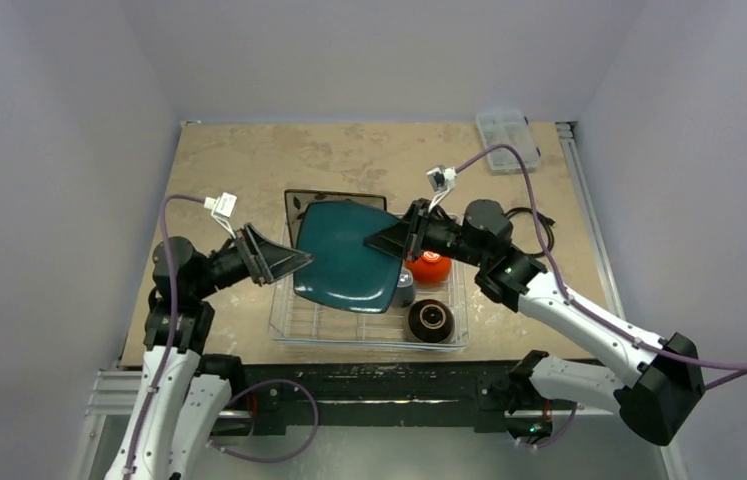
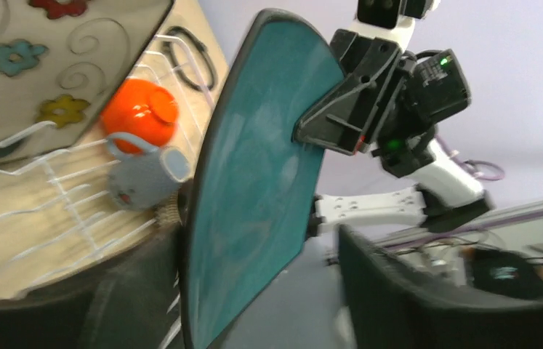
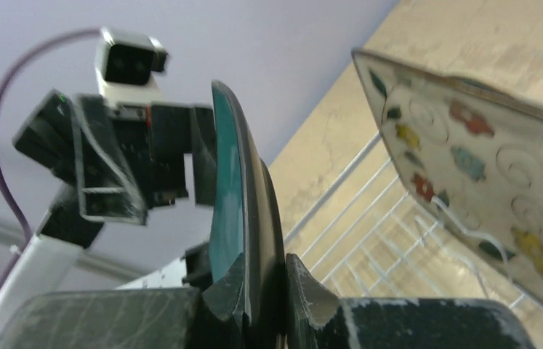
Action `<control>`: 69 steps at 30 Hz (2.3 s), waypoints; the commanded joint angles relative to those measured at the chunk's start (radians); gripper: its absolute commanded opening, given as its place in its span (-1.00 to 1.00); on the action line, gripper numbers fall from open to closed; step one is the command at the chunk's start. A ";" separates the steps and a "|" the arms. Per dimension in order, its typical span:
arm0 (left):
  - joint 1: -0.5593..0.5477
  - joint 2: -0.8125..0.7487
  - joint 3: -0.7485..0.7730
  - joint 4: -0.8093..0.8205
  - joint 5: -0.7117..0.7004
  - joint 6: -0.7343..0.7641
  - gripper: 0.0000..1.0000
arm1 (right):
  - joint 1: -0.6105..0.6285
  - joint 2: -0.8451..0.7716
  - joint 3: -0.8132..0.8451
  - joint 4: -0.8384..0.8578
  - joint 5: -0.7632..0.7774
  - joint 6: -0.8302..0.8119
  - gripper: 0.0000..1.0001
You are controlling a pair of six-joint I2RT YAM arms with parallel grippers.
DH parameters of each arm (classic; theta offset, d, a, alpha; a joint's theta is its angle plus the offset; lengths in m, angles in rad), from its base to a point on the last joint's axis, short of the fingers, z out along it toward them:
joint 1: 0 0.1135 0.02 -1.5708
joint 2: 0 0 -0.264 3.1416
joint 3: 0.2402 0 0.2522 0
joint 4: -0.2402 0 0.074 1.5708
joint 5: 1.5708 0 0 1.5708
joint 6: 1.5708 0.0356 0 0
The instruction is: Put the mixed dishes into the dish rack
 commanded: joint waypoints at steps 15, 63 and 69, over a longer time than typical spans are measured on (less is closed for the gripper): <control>-0.001 0.142 0.831 -0.798 -0.762 0.695 0.94 | 0.011 -0.402 -0.175 0.062 0.299 -0.226 -1.00; -0.011 0.099 0.379 -0.203 -0.910 0.823 0.67 | 0.011 0.253 -0.013 0.647 -0.043 -1.009 -1.00; -0.011 0.099 0.381 -0.203 -0.910 0.823 0.67 | 0.012 0.287 -0.032 0.690 -0.041 -0.995 -1.00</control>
